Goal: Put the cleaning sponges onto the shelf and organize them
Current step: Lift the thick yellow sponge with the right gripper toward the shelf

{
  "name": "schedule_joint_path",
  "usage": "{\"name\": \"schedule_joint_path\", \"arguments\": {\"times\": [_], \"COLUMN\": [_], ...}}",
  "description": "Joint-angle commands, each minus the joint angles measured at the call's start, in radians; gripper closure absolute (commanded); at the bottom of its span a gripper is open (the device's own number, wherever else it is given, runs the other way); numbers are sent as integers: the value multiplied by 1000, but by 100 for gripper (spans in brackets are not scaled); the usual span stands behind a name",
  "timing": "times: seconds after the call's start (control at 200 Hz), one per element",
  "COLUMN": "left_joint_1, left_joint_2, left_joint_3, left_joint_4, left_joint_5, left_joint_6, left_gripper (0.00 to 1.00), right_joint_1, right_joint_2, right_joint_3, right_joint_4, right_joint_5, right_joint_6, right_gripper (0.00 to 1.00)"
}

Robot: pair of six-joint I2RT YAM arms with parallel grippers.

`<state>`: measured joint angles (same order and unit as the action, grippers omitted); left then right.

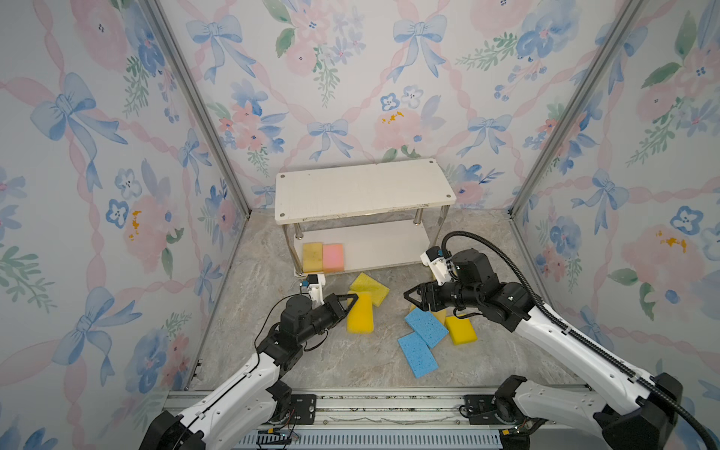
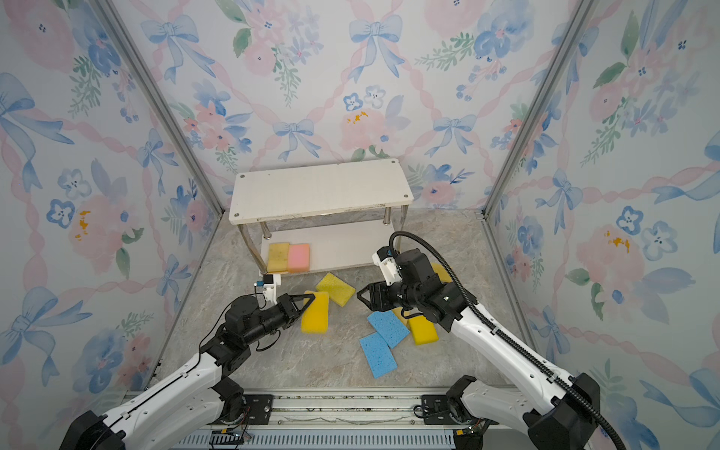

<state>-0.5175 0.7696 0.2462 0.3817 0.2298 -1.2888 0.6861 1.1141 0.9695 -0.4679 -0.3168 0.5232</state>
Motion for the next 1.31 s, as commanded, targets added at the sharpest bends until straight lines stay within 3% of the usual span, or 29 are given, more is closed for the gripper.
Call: {"name": "schedule_joint_path", "arguments": {"times": [0.0, 0.235, 0.655, 1.015, 1.3], "left_joint_1": [-12, -14, -13, -13, -12], "left_joint_2": [-72, -79, -111, -110, -104], "left_joint_3": [-67, -73, -63, -49, -52], "left_joint_4": [67, 72, 72, 72, 72], "left_joint_5": [-262, -266, -260, -260, -254], "left_joint_6": [-156, -155, -119, -107, -102], "left_gripper": [92, 92, 92, 92, 92], "right_joint_1": [57, 182, 270, 299, 311], "right_joint_2": [15, 139, 332, 405, 411], "right_joint_3": [-63, -48, 101, 144, 136], "right_joint_4": [151, 251, 314, 329, 340], "right_joint_5": [49, 77, 44, -4, -10], "right_joint_6": [221, 254, 239, 242, 243], "right_gripper": [35, 28, 29, 41, 57]}}
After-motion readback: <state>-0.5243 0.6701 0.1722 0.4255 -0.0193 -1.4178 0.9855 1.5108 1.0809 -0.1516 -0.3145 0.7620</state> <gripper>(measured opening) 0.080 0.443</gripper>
